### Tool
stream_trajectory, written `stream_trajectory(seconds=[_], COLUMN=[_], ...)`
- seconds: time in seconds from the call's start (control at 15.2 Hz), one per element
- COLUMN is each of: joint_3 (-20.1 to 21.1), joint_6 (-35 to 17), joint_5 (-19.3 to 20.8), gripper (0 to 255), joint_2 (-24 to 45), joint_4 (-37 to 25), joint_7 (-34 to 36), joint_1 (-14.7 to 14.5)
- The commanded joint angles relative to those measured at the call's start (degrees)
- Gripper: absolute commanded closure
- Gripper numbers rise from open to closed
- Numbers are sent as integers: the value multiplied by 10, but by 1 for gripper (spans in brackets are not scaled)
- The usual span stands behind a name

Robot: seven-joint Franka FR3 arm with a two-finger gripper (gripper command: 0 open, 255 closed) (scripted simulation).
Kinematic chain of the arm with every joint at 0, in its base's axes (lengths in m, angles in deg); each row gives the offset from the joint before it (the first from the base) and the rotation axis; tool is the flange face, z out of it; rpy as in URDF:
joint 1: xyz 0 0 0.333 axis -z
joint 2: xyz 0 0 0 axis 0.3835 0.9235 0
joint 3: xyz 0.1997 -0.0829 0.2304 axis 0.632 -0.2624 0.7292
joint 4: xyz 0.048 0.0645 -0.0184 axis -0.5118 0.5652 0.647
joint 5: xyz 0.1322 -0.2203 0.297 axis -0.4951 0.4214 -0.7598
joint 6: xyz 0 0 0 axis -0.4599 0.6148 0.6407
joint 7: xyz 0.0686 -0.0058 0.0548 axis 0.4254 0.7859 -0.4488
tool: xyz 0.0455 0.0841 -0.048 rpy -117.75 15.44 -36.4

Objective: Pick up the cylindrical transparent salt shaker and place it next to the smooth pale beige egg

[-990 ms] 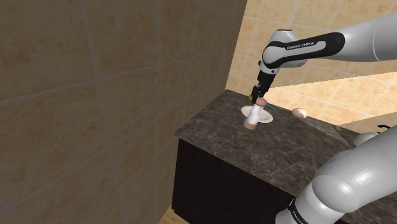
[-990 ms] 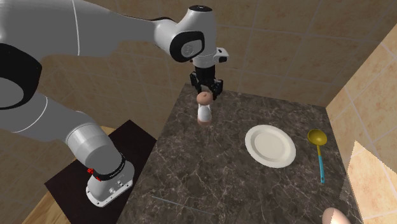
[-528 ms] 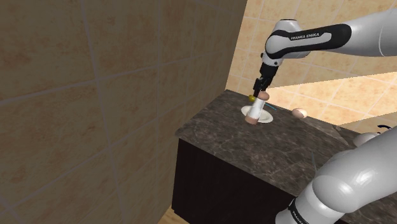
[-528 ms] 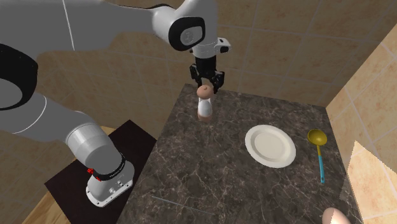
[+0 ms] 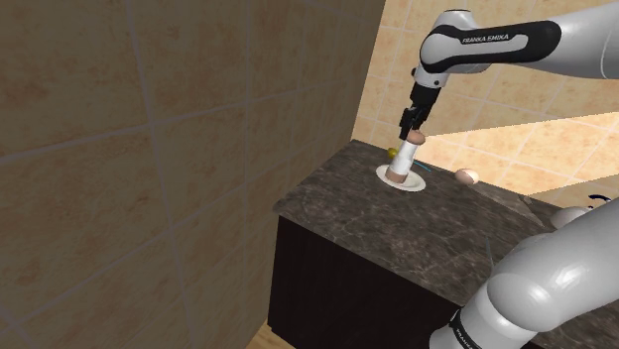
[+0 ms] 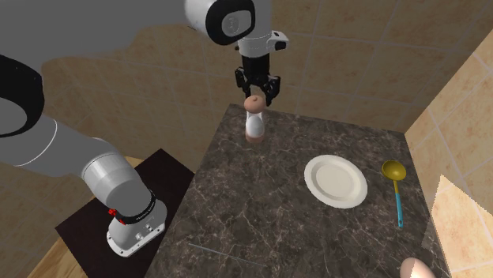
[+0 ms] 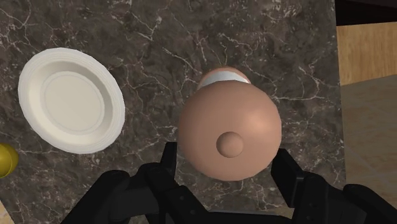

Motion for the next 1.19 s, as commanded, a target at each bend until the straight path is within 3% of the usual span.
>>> stream_trajectory(seconds=[0.0,1.12], joint_3=[1,-5], joint_6=[16,130], joint_5=[-1,-9], gripper=[255,255], joint_2=[0,26], joint_4=[-16,-157], joint_7=[-1,-27], joint_1=[0,0])
